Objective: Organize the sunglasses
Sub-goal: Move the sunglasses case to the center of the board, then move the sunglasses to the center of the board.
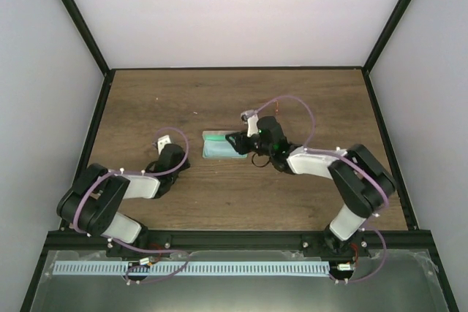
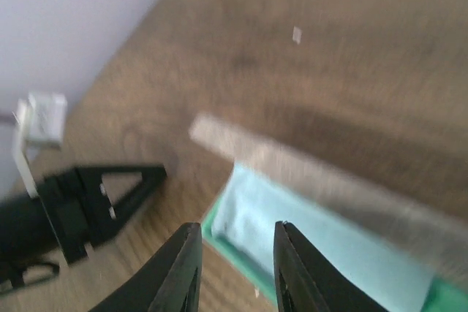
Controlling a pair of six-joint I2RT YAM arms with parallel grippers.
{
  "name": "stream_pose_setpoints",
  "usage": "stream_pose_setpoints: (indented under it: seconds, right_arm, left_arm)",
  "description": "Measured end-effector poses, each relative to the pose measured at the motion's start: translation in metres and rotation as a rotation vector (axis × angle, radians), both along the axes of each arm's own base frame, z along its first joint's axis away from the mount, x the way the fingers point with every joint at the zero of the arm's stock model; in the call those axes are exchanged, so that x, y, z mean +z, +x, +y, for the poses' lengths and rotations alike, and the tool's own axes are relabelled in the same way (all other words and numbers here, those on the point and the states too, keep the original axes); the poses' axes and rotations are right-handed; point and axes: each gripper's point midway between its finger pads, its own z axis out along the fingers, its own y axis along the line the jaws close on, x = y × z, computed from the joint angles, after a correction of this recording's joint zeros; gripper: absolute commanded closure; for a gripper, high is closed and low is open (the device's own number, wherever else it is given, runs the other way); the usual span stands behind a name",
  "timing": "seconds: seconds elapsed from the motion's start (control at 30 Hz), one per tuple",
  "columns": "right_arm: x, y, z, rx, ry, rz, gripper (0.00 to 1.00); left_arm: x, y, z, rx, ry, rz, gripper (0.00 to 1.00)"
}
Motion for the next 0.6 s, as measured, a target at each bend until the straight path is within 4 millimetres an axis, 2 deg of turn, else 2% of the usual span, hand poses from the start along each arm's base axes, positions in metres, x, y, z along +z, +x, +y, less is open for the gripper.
stream_pose_setpoints:
  seconds: [0.1, 0.17, 0.2, 0.27, 0.33, 0.4, 0.5, 0.6]
  right_arm:
    - [0.043, 0.019, -0.014, -0.101, 0.017, -0.105, 0.59]
    - [0.064, 0.04, -0.023, -0.169, 0.007, -0.143, 0.5]
    - [0.074, 0.057, -0.029, -0.213, -0.008, -0.162, 0.49]
    - [0.092, 0.09, -0.044, -0.303, -0.025, -0.191, 0.48]
    - [0.103, 0.125, -0.063, -0.395, -0.05, -0.205, 0.47]
    - [0.103, 0.16, -0.082, -0.47, -0.077, -0.201, 0.42]
    - [0.08, 0.2, -0.11, -0.54, -0.123, -0.149, 0.33]
    - [0.043, 0.235, -0.137, -0.583, -0.175, -0.085, 0.31]
  left_arm:
    - [0.002, 0.002, -0.002, 0.012, -0.03, -0.011, 0.72]
    - [0.004, 0.002, -0.005, 0.015, -0.054, -0.016, 0.7]
    - [0.004, 0.002, -0.008, 0.014, -0.062, -0.018, 0.68]
    - [0.004, -0.003, -0.015, 0.014, -0.051, -0.025, 0.57]
    - [0.003, -0.01, -0.024, 0.004, -0.026, -0.025, 0.4]
    - [0.002, -0.017, -0.031, -0.003, -0.003, -0.027, 0.28]
    - [0.005, -0.021, -0.032, 0.01, 0.009, -0.043, 0.12]
    - [0.007, -0.027, -0.024, 0.027, 0.015, -0.061, 0.1]
